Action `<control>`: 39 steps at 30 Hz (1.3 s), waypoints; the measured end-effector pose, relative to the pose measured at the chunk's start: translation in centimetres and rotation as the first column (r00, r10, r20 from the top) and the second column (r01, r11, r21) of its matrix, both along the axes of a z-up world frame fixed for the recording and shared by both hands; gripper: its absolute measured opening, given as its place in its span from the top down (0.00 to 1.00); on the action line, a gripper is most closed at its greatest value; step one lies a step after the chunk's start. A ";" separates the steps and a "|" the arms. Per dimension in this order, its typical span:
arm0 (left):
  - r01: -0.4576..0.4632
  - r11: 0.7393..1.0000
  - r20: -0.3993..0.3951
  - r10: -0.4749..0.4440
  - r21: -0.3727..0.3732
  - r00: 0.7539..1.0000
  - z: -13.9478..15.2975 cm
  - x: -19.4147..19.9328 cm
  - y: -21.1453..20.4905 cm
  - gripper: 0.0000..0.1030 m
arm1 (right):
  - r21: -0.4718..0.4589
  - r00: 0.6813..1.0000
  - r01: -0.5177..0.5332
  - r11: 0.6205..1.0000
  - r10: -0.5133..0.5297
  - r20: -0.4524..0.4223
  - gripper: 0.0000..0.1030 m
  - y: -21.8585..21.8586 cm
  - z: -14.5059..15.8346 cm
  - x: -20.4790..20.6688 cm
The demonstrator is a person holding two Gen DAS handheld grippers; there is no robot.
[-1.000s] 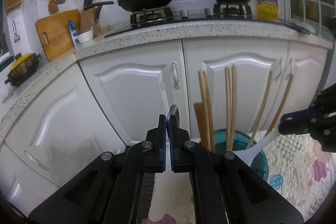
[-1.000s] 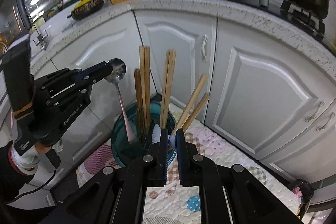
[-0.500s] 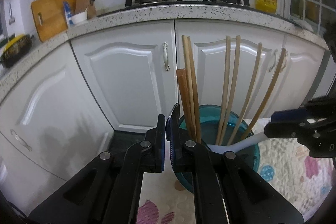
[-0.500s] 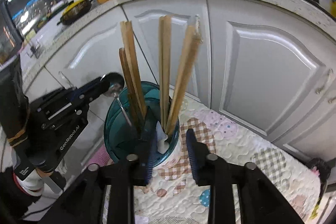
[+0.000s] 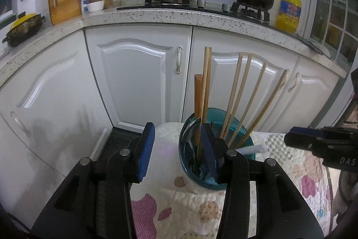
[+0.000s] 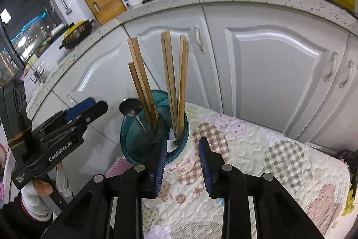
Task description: Organize utensils
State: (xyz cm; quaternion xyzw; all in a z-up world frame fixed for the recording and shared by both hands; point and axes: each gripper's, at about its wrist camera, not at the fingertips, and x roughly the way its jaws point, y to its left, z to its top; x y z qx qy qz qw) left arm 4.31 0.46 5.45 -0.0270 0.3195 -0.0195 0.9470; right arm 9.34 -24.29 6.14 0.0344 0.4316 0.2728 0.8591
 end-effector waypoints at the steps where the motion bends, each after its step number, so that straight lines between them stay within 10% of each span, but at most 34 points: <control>1: -0.004 1.000 0.002 0.004 0.000 1.000 0.1 -0.4 0.0 0.59 | 0.008 1.000 0.011 1.000 -0.011 0.010 0.73 -0.1 0.2 -0.4; 39: -0.103 0.995 0.053 0.102 0.014 0.993 0.9 -8.6 -1.3 0.59 | -0.030 0.976 0.137 0.990 -0.130 0.177 0.58 1.7 1.0 -8.6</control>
